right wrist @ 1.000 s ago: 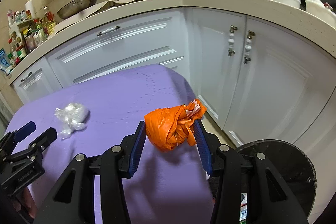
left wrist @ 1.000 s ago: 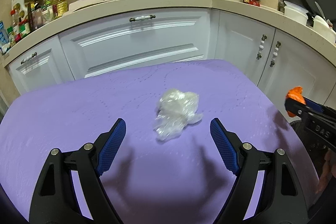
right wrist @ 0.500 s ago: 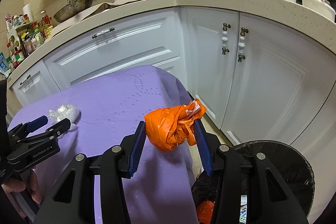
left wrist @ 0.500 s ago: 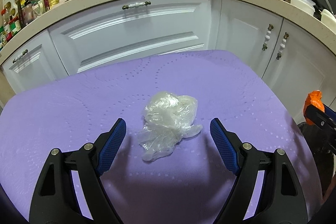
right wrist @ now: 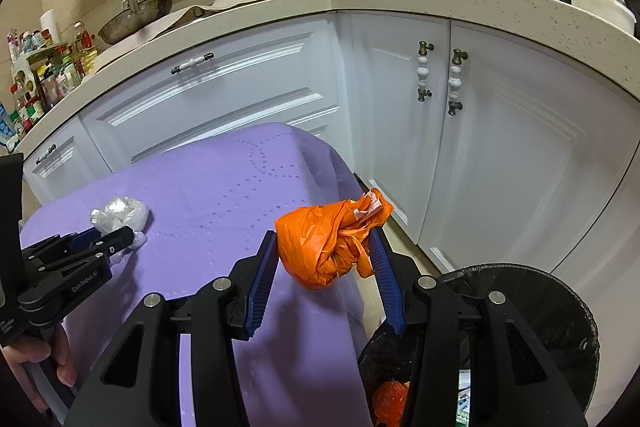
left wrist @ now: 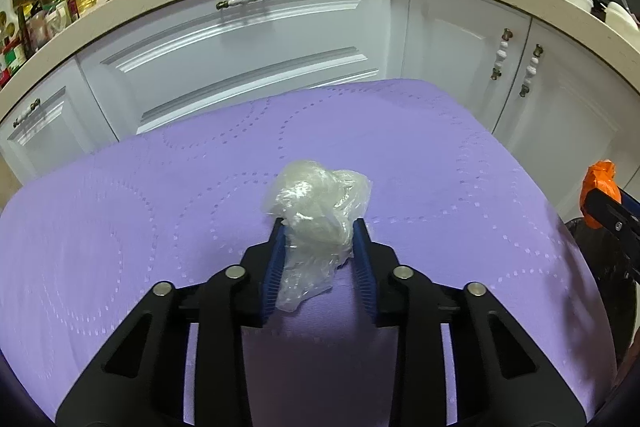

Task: Collect trash
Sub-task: 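Carry both bags over the bin and open both tools to drop them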

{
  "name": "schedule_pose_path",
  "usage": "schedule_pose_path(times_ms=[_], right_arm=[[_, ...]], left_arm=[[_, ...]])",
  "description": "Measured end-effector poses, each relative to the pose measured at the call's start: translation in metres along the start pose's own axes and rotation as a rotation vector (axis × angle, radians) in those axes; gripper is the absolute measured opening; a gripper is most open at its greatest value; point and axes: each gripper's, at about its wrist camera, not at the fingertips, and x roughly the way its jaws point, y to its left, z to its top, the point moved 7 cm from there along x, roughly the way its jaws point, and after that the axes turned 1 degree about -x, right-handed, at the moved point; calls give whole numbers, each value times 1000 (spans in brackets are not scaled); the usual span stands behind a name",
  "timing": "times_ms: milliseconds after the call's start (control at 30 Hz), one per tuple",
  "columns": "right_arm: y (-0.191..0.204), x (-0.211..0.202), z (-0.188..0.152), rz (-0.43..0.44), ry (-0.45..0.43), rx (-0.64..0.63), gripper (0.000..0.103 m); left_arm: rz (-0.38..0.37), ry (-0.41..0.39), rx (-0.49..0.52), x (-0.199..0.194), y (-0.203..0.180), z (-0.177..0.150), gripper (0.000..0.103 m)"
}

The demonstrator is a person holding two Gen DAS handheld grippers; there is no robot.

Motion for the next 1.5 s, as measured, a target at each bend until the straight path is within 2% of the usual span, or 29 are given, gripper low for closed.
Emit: schedule_pose_path(times_ms=[300, 667, 1100, 1500], right_arm=[[0, -9, -3, -8, -9, 0, 47], [6, -36, -8, -9, -38, -6, 47], [11, -86, -29, -10, -72, -11, 47], [-13, -129, -57, -53, -93, 19, 47]], left_arm=[[24, -80, 16, -24, 0, 3, 29], [43, -179, -12, -78, 13, 1, 29], [-8, -213, -40, -137, 8, -26, 29], [-58, -226, -27, -177, -19, -55, 29]])
